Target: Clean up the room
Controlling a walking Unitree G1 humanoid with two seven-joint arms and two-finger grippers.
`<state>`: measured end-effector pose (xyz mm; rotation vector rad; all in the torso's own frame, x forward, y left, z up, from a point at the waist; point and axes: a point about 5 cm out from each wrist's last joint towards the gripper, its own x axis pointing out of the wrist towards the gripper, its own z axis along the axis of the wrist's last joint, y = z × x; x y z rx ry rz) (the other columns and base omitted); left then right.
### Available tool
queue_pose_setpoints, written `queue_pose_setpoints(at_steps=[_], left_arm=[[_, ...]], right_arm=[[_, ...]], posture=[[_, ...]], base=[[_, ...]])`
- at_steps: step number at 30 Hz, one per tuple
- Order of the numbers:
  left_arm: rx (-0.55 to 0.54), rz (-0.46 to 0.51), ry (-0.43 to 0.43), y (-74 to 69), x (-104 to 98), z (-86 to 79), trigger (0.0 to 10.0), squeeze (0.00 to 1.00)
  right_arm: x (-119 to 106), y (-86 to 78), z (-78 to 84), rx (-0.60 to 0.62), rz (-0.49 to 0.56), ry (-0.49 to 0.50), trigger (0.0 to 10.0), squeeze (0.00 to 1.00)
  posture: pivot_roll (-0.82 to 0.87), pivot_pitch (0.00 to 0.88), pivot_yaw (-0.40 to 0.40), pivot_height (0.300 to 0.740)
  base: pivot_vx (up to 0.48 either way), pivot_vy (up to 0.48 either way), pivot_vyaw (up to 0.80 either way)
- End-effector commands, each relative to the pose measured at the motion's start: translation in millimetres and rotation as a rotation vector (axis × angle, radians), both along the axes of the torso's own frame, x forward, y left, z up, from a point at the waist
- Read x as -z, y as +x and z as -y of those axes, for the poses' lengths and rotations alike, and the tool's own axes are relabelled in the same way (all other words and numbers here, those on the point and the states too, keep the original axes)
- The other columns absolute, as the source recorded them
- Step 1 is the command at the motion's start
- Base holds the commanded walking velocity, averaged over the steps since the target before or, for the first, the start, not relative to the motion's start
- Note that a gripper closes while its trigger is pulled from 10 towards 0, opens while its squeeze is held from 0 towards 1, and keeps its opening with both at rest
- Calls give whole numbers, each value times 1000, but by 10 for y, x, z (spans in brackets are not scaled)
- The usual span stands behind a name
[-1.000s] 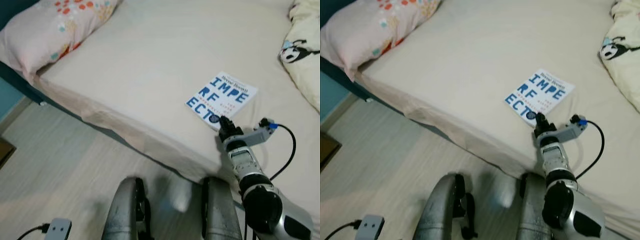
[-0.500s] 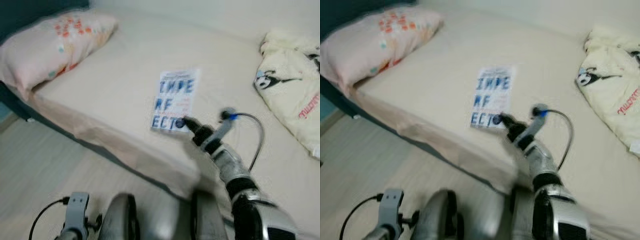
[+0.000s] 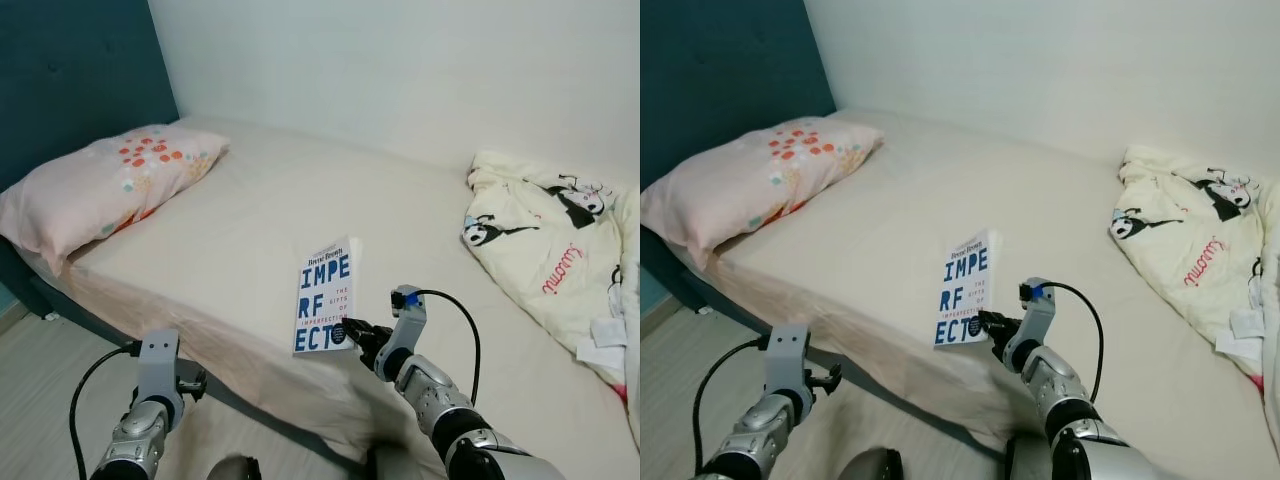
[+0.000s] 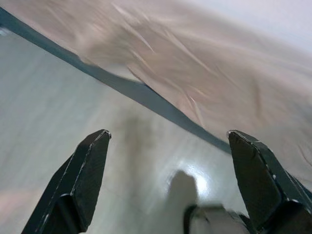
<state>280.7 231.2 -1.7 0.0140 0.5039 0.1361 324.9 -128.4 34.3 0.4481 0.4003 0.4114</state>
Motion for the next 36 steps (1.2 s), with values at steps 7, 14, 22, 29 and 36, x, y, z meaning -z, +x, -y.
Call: queue_pose_setpoints(at_steps=[7, 14, 22, 29, 36], left_arm=[[-71, -82, -46, -152, 164, -20, 10000, 0], [-69, -366, -75, -758, 669, 177, 10000, 0], [-78, -474, -60, -1075, 830, 158, 10000, 0], [-52, -463, -66, -1047, 829, 227, 10000, 0], [-32, -454, -67, -1003, 814, 264, 10000, 0]], right_arm=[[-141, 87, -159, -71, 58, 1, 0, 0], [-86, 55, -236, -104, 36, -58, 0, 0], [395, -312, -108, -56, -202, -143, 510, 0], [518, -431, -85, -65, -232, -237, 10000, 0], [545, -468, -153, -150, -222, -311, 10000, 0]], posture=[[-8, 0, 9, 652], [-34, 0, 10, 677], [-29, 0, -20, 702], [-20, 0, -28, 717], [-18, 0, -26, 717]], base=[[0, 0, 0], [0, 0, 0], [0, 0, 0], [0, 0, 0], [0, 0, 556]])
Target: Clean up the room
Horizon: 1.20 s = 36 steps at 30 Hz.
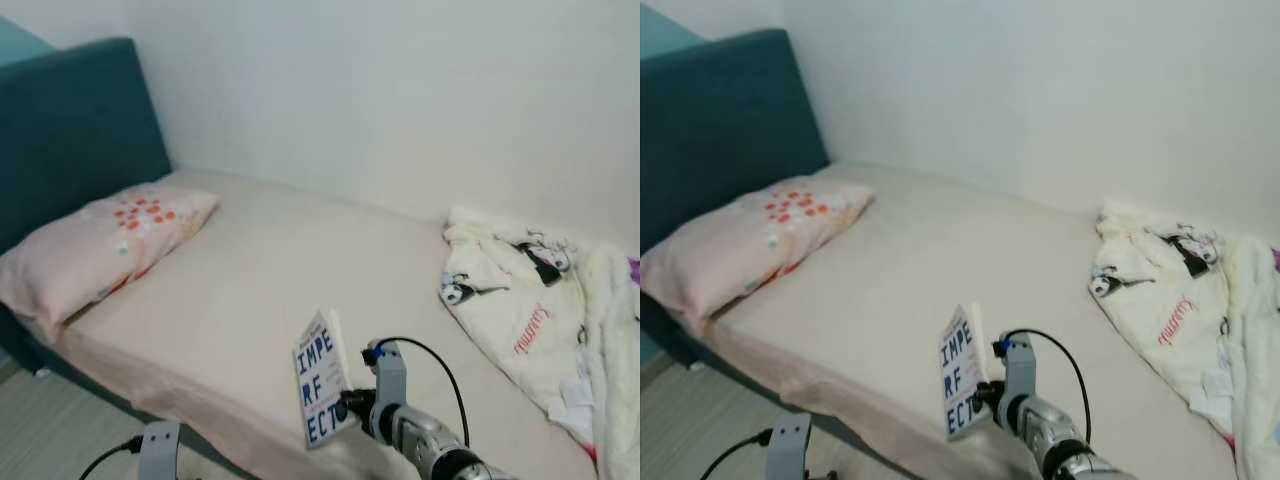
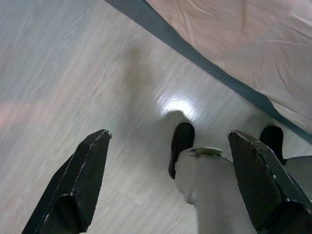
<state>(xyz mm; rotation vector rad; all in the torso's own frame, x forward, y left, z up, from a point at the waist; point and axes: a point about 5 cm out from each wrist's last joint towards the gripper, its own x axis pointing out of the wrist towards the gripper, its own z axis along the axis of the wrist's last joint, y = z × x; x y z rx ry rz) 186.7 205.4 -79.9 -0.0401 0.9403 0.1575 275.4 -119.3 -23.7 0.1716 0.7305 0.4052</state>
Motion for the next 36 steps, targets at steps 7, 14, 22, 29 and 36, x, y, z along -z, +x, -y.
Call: queue_pose_setpoints(at_steps=[7, 14, 22, 29, 36], left_arm=[[77, -23, 4, -45, 27, 32, 10000, 0], [112, -35, 8, -76, 45, 55, 10000, 0], [125, -43, 16, -103, 54, 39, 10000, 0], [160, -40, 77, -75, 38, 21, 10000, 0], [117, 17, 74, 57, -26, 46, 10000, 0]], right_arm=[[-38, 15, -133, -96, 37, -3, 10000, 0], [-20, -31, -237, -223, 58, -62, 10000, 0], [-17, -49, -292, -253, 52, -54, 10000, 0], [-10, -46, -269, -215, 48, -51, 10000, 0], [0, -40, -213, -158, 35, -42, 10000, 0]], posture=[[-18, 0, -15, 717], [-17, 0, -9, 717], [-7, 0, -2, 717], [-2, 0, 5, 717], [-2, 0, 5, 717]], base=[[0, 0, 781], [0, 0, 777], [0, 0, 780], [0, 0, 780], [0, 0, 779]])
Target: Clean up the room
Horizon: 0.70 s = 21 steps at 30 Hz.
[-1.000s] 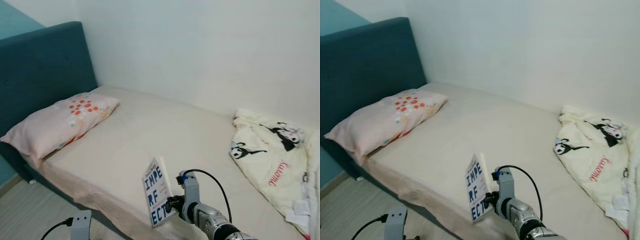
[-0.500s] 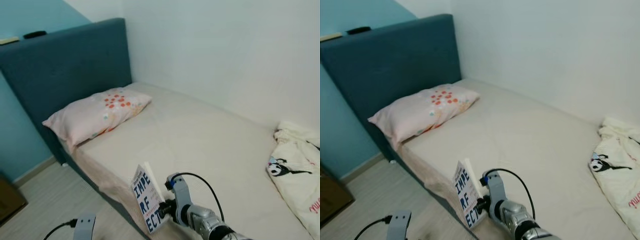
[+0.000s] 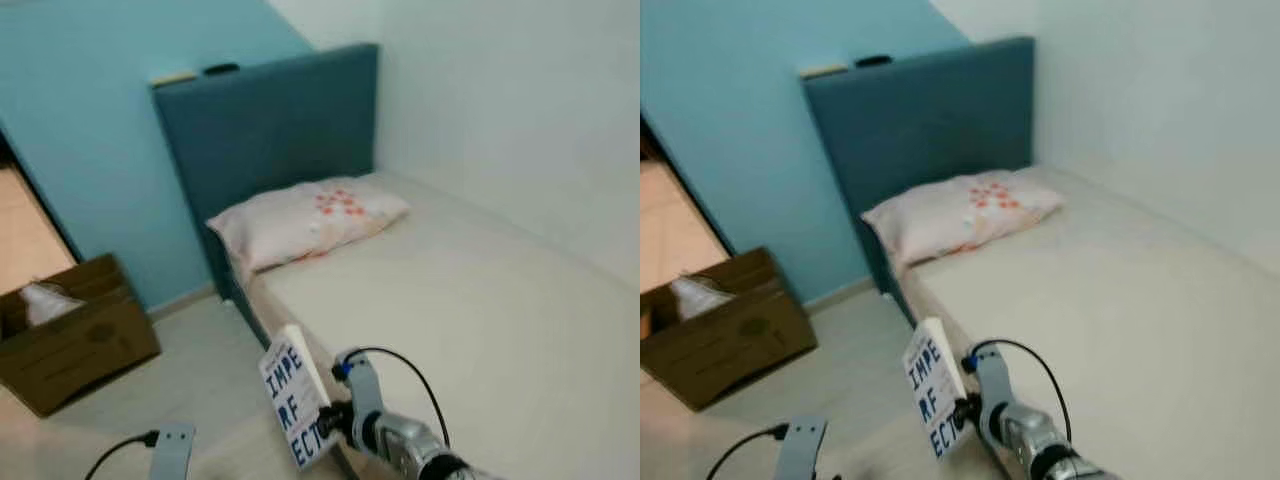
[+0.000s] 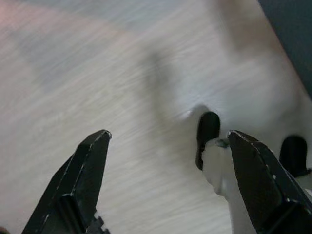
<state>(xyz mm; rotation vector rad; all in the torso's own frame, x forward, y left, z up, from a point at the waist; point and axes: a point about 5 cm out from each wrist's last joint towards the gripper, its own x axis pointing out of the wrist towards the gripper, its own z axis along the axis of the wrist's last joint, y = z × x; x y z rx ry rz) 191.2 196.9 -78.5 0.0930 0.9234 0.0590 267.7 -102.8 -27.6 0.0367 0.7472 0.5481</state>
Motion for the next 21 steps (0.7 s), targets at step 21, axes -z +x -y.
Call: queue_pose_setpoints(at_steps=[21], left_arm=[[-68, 31, -127, 83, -37, 46, 10000, 0]], right_arm=[[51, -23, 173, 207, -44, 51, 10000, 0]], posture=[[-14, 0, -16, 717]], base=[[75, 0, 499]])
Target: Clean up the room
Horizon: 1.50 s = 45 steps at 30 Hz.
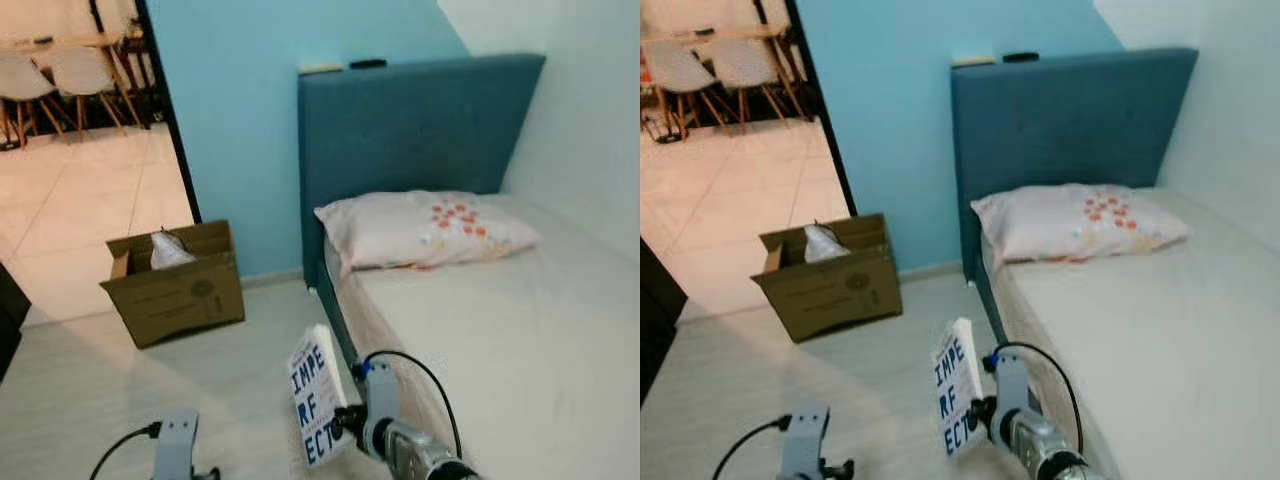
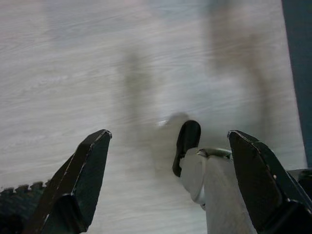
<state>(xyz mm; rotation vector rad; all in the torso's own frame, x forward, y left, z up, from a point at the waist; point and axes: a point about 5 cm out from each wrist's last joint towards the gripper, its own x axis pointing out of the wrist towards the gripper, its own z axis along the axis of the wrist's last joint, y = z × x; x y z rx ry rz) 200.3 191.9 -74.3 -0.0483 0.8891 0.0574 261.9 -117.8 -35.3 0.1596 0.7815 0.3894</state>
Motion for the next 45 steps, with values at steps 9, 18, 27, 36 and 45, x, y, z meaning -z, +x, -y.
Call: queue_pose_setpoints(at_steps=[9, 18, 27, 36, 45], left_arm=[[4, 9, -18, 39, -13, 59, 10000, 0], [12, 6, -23, 36, -7, 93, 10000, 0], [6, 3, -43, 24, 8, 169, 10000, 0], [9, 6, -51, 32, 6, 198, 10000, 0], [13, 5, -51, 34, 5, 200, 10000, 0]], right_arm=[[-30, 40, 38, 18, 17, -3, 10000, 0], [-22, 35, 66, 29, 13, -10, 10000, 0], [-15, 26, 97, 28, 12, -17, 10000, 0], [-17, 27, 112, 29, 16, -17, 10000, 0], [-18, 28, 121, 36, 15, -14, 10000, 0]], posture=[[-21, 0, -17, 717], [-33, 0, -28, 717], [-46, 0, -38, 717], [-53, 0, -40, 717], [-57, 0, -37, 717]], base=[[322, 0, 0], [323, 0, 0], [326, 0, 0], [325, 0, 0], [327, 0, 0]])
